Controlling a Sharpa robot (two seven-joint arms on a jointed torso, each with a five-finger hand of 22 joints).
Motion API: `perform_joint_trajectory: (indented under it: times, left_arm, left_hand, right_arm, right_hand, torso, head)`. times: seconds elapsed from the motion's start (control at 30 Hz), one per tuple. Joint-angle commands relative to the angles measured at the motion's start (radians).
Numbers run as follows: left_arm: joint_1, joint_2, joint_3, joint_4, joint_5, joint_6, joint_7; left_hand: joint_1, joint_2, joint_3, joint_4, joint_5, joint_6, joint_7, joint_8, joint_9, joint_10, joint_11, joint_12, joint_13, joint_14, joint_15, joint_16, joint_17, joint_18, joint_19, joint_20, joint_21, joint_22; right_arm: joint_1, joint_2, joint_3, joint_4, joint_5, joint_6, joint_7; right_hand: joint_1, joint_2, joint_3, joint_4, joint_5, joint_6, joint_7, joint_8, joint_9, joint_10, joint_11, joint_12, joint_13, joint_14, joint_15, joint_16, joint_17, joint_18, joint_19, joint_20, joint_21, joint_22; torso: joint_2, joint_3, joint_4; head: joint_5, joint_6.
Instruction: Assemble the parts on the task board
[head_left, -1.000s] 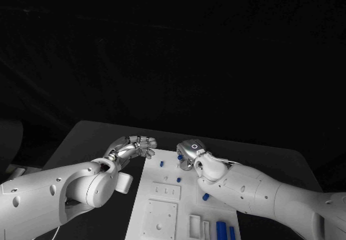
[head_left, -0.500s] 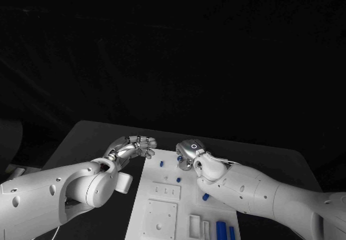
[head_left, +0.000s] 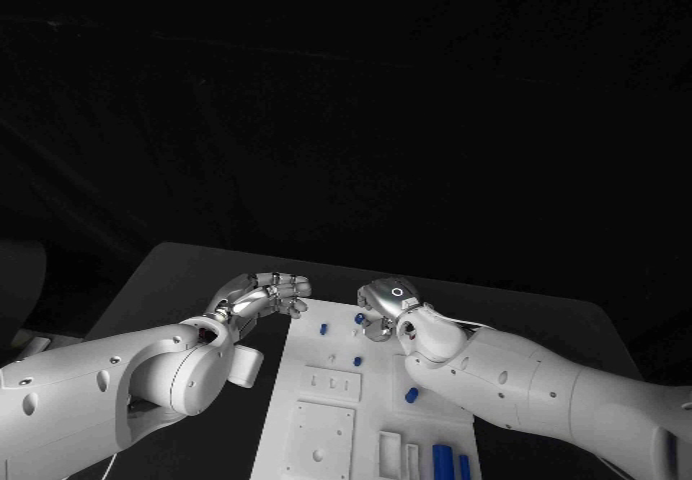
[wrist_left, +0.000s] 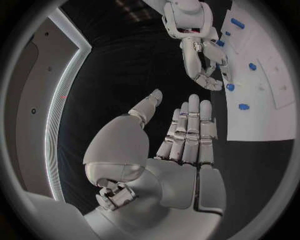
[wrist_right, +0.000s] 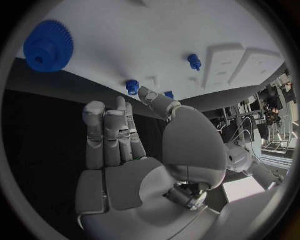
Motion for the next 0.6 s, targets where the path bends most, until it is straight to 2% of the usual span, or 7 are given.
perform_joint_trajectory:
  times: [0.03,0.07,0.23,0.3,0.43,0.5,0.6]
  left_arm:
    - [0.002,-0.006,0.001,-0.001,-0.005,0.008,0.007]
    - [0.003,-0.009,0.001,0.000,-0.005,0.008,0.007]
    - [0.003,-0.006,0.001,-0.022,-0.006,0.016,0.009]
    - [0.003,-0.004,0.001,-0.031,-0.010,0.018,0.009]
    - [0.002,-0.001,0.000,-0.046,-0.017,0.026,0.010]
    - [0.002,0.003,0.000,-0.054,-0.020,0.029,0.011]
    - [0.002,0.004,0.000,-0.061,-0.022,0.034,0.013]
  left_hand:
    - [-0.002,-0.007,-0.003,0.000,0.005,0.004,0.004,-0.006,-0.001,0.003,0.006,-0.003,-0.001,0.001,0.003,-0.005,0.001,0.020,-0.006,0.000,-0.006,-0.001]
    - [-0.002,-0.007,-0.003,0.000,0.005,0.005,0.003,-0.005,-0.001,0.004,0.005,-0.003,-0.001,0.001,0.003,-0.006,0.001,0.020,-0.006,0.000,-0.006,-0.001]
    - [-0.001,-0.005,-0.003,0.000,0.004,0.014,0.005,-0.002,-0.001,0.024,0.004,0.002,0.003,0.002,0.004,-0.011,0.006,0.020,-0.007,0.000,-0.006,-0.001]
    - [-0.002,-0.003,-0.004,0.000,0.004,0.019,0.006,-0.001,-0.001,0.035,0.003,0.006,0.004,0.003,0.004,-0.013,0.008,0.019,-0.007,0.001,-0.006,-0.001]
    - [-0.002,0.000,-0.004,0.000,0.004,0.026,0.005,0.001,-0.001,0.057,-0.001,0.014,0.008,0.004,0.004,-0.017,0.012,0.019,-0.008,0.001,-0.006,-0.001]
    - [-0.003,0.002,-0.005,0.000,0.004,0.028,0.004,0.002,-0.001,0.069,-0.004,0.019,0.010,0.004,0.004,-0.020,0.014,0.019,-0.009,0.001,-0.005,-0.001]
    - [-0.003,0.002,-0.005,0.000,0.004,0.031,0.003,0.002,-0.002,0.082,-0.006,0.023,0.011,0.005,0.004,-0.022,0.017,0.019,-0.009,0.001,-0.005,0.000]
  right_arm:
    - [0.012,-0.047,0.020,0.065,0.048,-0.018,0.036]
    - [0.014,-0.067,0.033,0.095,0.059,-0.012,0.040]
    - [0.021,-0.171,0.068,0.209,0.132,-0.002,0.080]
    - [0.024,-0.212,0.072,0.241,0.153,0.021,0.098]
    - [0.029,-0.261,0.073,0.256,0.158,0.040,0.151]
    - [0.029,-0.273,0.073,0.243,0.203,0.052,0.167]
    - [0.028,-0.275,0.073,0.201,0.272,0.094,0.185]
  right_hand:
    - [-0.011,0.001,-0.010,-0.005,-0.005,-0.010,-0.001,-0.005,-0.001,-0.020,0.013,0.000,-0.001,0.000,0.006,0.001,-0.002,0.107,0.000,-0.001,-0.004,0.001]
    - [-0.011,0.001,-0.013,-0.008,-0.005,-0.014,0.001,-0.007,-0.002,-0.020,0.012,0.000,-0.001,0.000,0.006,0.001,-0.003,0.107,0.000,-0.001,-0.004,0.001]
    - [-0.008,0.002,-0.018,-0.013,-0.006,-0.017,0.002,-0.007,-0.002,0.012,0.003,0.017,0.008,0.000,-0.004,0.002,-0.005,0.107,0.001,0.000,-0.003,0.002]
    - [-0.002,0.003,-0.020,-0.016,-0.005,-0.019,0.003,-0.006,-0.001,0.035,-0.006,0.028,0.016,0.001,-0.012,0.004,-0.006,0.107,0.003,0.000,-0.002,0.003]
    - [0.000,0.003,-0.030,-0.019,-0.005,-0.024,0.004,-0.007,-0.001,0.060,-0.017,0.040,0.031,0.003,-0.023,0.008,-0.006,0.107,0.006,-0.001,0.002,0.005]
    - [0.002,0.004,-0.038,-0.019,-0.004,-0.029,0.005,-0.009,-0.002,0.083,-0.025,0.053,0.046,0.004,-0.030,0.013,-0.005,0.107,0.008,-0.003,0.006,0.007]
    - [-0.004,0.003,-0.074,-0.027,-0.003,-0.034,-0.014,-0.011,-0.002,0.190,-0.054,0.132,0.120,0.002,-0.061,0.019,-0.001,0.107,0.009,-0.010,0.009,0.010]
  torso:
    - [-0.002,0.0032,-0.0044]
    - [-0.002,0.0031,-0.0050]
    - [-0.010,0.0107,-0.0189]
    - [-0.015,0.0142,-0.0239]
    - [-0.021,0.0201,-0.0319]
    - [-0.026,0.0256,-0.0383]
    - [-0.029,0.0325,-0.0441]
  head:
    - [0.003,0.006]
    - [0.004,0.008]
    - [0.012,0.014]
    - [0.013,0.014]
    - [0.017,0.018]
    - [0.020,0.015]
    - [0.020,0.014]
